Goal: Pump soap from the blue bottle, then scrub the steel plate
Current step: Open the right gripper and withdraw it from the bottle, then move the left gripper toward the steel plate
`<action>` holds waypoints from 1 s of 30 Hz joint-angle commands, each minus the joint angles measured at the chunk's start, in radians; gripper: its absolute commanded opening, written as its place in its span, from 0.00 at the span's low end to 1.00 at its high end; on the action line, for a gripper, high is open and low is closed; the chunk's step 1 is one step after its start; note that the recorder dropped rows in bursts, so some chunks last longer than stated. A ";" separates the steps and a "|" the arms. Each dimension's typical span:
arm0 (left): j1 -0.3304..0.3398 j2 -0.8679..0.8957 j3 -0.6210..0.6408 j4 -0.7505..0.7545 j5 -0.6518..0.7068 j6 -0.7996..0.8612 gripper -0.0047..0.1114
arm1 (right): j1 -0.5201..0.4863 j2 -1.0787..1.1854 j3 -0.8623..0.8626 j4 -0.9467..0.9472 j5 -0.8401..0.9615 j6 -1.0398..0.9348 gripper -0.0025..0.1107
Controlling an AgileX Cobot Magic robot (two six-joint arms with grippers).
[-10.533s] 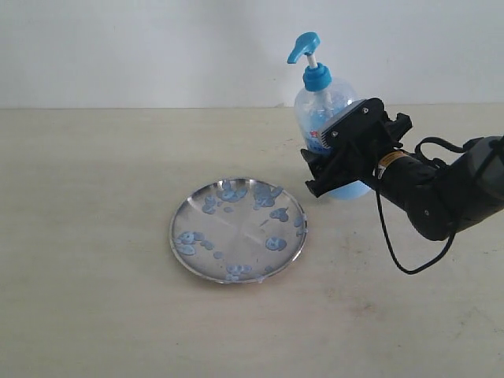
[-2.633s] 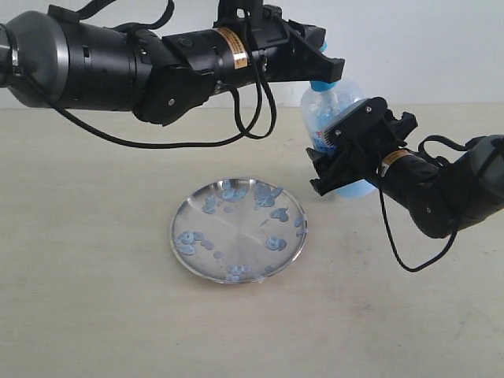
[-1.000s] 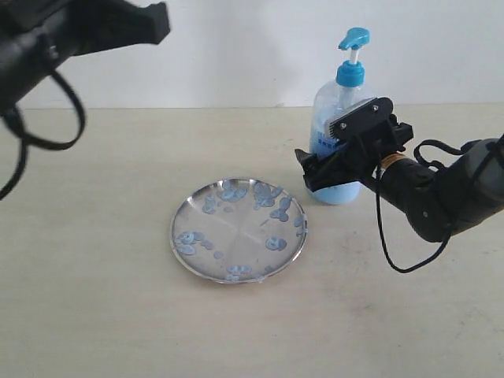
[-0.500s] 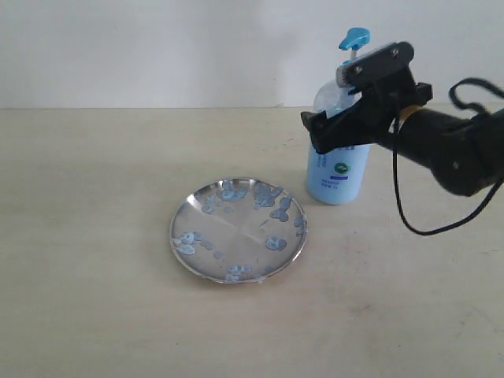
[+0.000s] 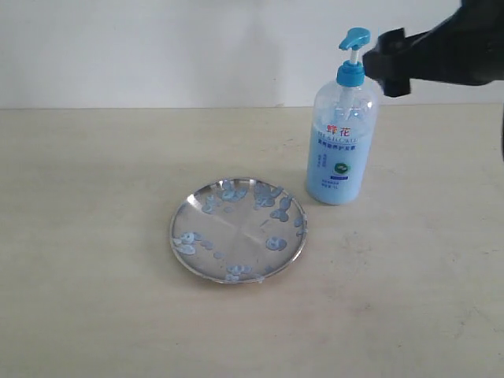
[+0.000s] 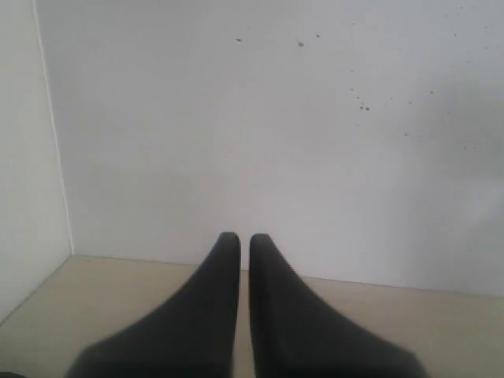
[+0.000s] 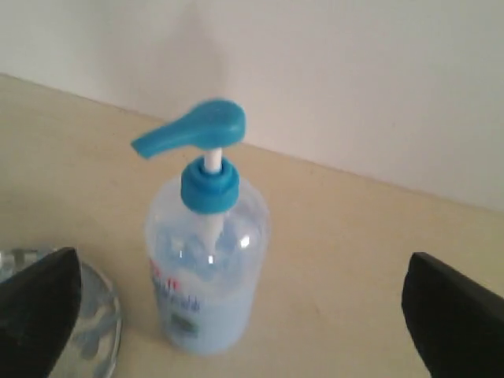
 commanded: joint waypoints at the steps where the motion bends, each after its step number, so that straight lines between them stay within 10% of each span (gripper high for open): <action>1: 0.000 -0.049 0.007 -0.022 -0.035 0.048 0.08 | 0.001 -0.175 0.006 0.003 0.396 0.064 0.47; 4: 0.000 -0.056 0.007 -0.022 -0.037 0.048 0.08 | 0.001 -0.311 0.064 0.057 0.477 -0.088 0.04; 11: 0.000 -0.056 0.007 -0.022 -0.037 0.048 0.08 | 0.001 -0.851 0.379 0.608 0.075 -0.438 0.04; 18: 0.000 -0.057 0.007 -0.022 -0.032 0.048 0.08 | 0.001 -1.052 0.808 0.671 -0.377 -0.375 0.05; 23: 0.000 -0.057 0.007 -0.022 0.031 0.045 0.08 | 0.001 -0.973 0.903 0.671 -0.289 -0.194 0.05; 30: 0.000 -0.057 0.047 -0.022 0.132 -0.003 0.08 | 0.001 -0.926 0.903 0.645 -0.100 -0.449 0.04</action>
